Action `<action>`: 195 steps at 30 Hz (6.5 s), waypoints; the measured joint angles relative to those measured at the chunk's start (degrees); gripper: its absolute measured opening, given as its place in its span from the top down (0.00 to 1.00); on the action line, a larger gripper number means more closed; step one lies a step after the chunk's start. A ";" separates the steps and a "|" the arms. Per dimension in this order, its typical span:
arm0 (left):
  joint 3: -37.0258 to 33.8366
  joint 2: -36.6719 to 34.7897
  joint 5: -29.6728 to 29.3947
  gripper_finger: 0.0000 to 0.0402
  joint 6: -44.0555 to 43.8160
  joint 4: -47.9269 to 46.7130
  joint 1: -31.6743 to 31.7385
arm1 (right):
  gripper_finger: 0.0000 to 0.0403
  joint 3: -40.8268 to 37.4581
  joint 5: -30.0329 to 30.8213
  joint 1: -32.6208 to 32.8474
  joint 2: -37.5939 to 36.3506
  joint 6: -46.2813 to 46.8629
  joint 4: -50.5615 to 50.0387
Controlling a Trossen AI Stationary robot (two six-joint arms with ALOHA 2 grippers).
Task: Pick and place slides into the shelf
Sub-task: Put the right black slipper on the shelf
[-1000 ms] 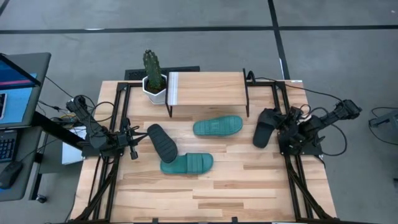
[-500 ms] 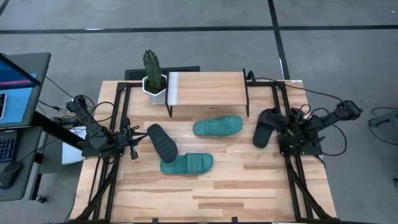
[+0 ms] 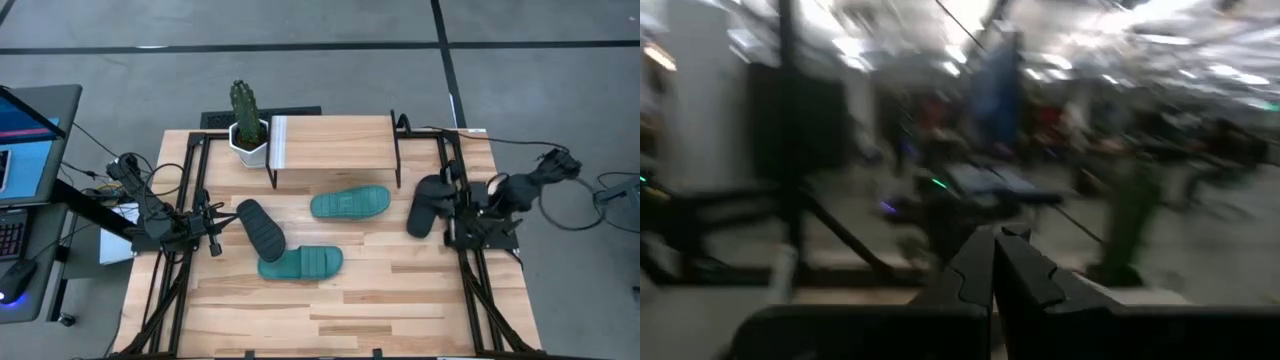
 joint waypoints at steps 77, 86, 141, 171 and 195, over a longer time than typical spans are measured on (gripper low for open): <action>0.00 -0.02 0.00 1.00 0.26 0.00 0.00 | 0.63 -0.36 -25.25 -7.90 36.03 61.48 -57.28; 0.00 -0.02 0.01 1.00 0.27 -0.01 0.01 | 0.36 -0.36 -24.94 -11.44 36.19 57.00 -58.54; 0.00 0.00 0.00 1.00 -0.16 -0.01 0.01 | 0.96 8.50 -25.20 -4.61 52.56 73.31 -74.44; 0.00 -0.02 0.00 1.00 -0.15 0.00 0.00 | 0.97 38.35 -12.72 -5.64 52.80 60.46 -91.67; 0.01 -0.02 0.01 1.00 -0.19 -0.01 0.02 | 0.97 51.74 0.06 -28.79 52.78 25.75 -88.18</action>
